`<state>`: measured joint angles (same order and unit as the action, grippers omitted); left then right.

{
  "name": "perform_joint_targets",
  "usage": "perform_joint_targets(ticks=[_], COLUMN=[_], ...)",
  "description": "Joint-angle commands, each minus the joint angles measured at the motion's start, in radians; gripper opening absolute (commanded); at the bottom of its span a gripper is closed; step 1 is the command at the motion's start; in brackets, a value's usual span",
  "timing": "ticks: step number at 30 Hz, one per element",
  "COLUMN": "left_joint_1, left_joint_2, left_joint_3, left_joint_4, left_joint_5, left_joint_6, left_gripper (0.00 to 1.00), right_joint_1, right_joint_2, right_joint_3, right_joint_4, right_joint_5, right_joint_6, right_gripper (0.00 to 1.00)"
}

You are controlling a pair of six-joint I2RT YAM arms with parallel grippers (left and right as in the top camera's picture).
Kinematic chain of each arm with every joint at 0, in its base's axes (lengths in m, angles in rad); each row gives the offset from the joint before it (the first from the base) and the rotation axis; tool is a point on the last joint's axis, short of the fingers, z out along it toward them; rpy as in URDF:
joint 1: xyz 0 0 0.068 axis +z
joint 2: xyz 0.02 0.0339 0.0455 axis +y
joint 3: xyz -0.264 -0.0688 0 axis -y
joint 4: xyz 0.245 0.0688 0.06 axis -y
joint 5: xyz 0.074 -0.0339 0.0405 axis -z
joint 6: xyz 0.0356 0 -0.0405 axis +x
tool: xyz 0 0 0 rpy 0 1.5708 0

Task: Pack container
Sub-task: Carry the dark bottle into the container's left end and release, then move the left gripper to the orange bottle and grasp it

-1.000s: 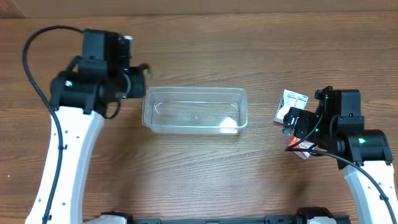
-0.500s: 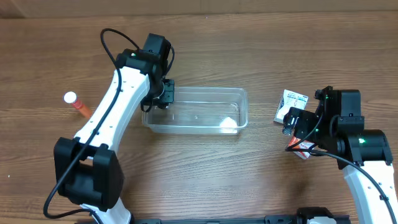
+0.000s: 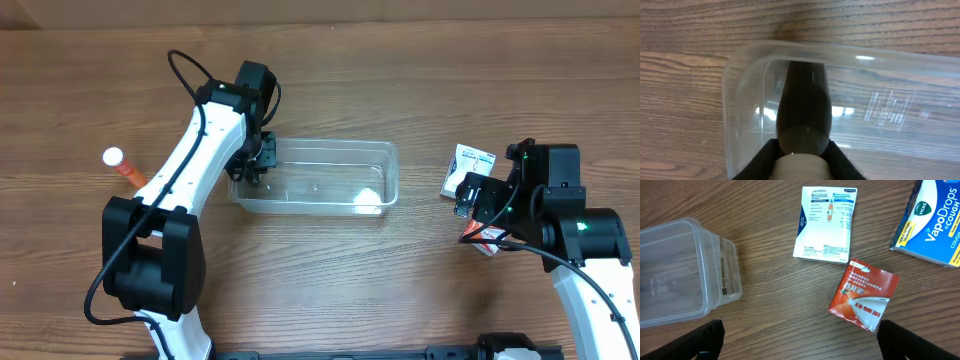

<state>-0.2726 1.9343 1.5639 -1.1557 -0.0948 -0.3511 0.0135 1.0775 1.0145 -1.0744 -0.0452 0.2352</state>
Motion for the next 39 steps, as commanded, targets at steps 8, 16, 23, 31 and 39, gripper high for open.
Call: perform_joint_targets(ticks=[8,16,23,31,39], left_joint_1=[0.004,0.024,0.297,0.606,0.631], left_joint_2=[-0.013,-0.239,-0.449,-0.349,-0.126], left_joint_3=[0.005,0.013,0.016,0.015,0.015], left_joint_4=[-0.023,-0.014,-0.014,-0.018,0.013], left_joint_5=[-0.017,-0.034,-0.042,0.018,0.009], left_joint_6=[-0.016,-0.012,-0.017,-0.016,-0.011], left_gripper=[0.50,0.98,1.00,1.00,1.00], right_joint_1=[-0.004,-0.004,-0.004,-0.004,-0.004], right_joint_2=[-0.007,-0.006,-0.006,-0.006,-0.006], right_joint_3=[0.026,0.026,0.026,0.026,0.026], right_joint_4=[0.002,0.002,0.002,0.002,0.002], right_joint_5=[0.000,0.000,-0.001,-0.001,-0.001], right_joint_6=[0.005,0.005,0.005,0.005,0.005], right_gripper=[1.00,1.00,1.00,1.00,1.00])
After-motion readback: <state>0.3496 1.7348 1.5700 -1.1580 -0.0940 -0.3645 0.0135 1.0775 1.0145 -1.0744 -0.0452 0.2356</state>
